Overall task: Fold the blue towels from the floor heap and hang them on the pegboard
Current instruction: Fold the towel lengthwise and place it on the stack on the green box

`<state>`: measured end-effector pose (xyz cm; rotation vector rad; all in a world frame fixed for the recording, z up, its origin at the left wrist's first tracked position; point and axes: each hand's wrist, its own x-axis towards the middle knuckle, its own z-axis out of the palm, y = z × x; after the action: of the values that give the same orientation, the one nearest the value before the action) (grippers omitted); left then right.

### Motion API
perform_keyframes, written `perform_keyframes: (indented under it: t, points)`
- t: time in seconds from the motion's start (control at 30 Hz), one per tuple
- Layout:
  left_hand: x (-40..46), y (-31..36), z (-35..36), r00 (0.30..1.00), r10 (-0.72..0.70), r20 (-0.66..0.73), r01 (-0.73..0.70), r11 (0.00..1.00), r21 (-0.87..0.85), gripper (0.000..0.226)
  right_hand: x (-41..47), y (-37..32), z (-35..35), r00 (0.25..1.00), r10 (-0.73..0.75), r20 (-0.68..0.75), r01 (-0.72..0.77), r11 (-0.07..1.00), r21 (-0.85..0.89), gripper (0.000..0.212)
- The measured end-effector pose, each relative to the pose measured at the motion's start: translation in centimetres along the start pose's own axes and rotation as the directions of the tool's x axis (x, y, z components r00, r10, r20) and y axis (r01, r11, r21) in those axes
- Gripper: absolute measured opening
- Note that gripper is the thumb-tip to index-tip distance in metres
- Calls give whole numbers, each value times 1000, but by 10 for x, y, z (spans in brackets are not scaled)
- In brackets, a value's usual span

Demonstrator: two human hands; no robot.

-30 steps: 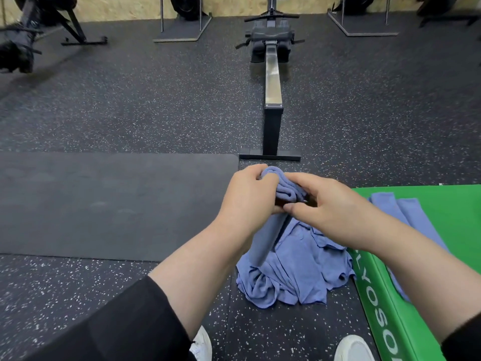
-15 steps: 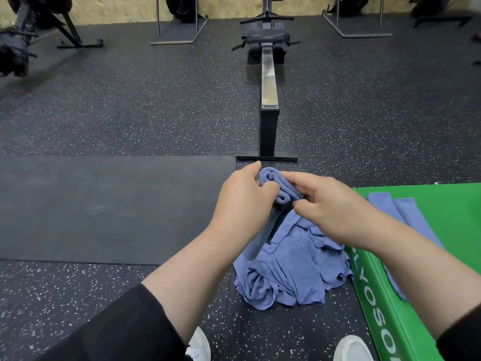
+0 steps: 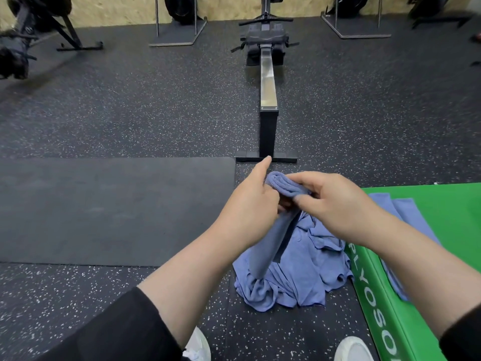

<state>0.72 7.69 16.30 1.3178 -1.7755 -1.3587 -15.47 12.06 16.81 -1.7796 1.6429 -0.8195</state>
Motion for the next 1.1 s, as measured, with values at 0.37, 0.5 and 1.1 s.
perform_keyframes:
  t: [0.37,0.5,1.1]
  points:
    - [6,4,-20,989,130,-67,-133,991,-36,14,6,7,1,986,117,-120,-48,884,465,31]
    - [8,6,-21,981,170,-91,-183,971,-157,17,5,11,6,996,89,-23,-78,953,292,22]
    - [25,18,-31,998,-44,-39,1,676,-737,30,1,6,25,987,160,15,-155,921,359,21]
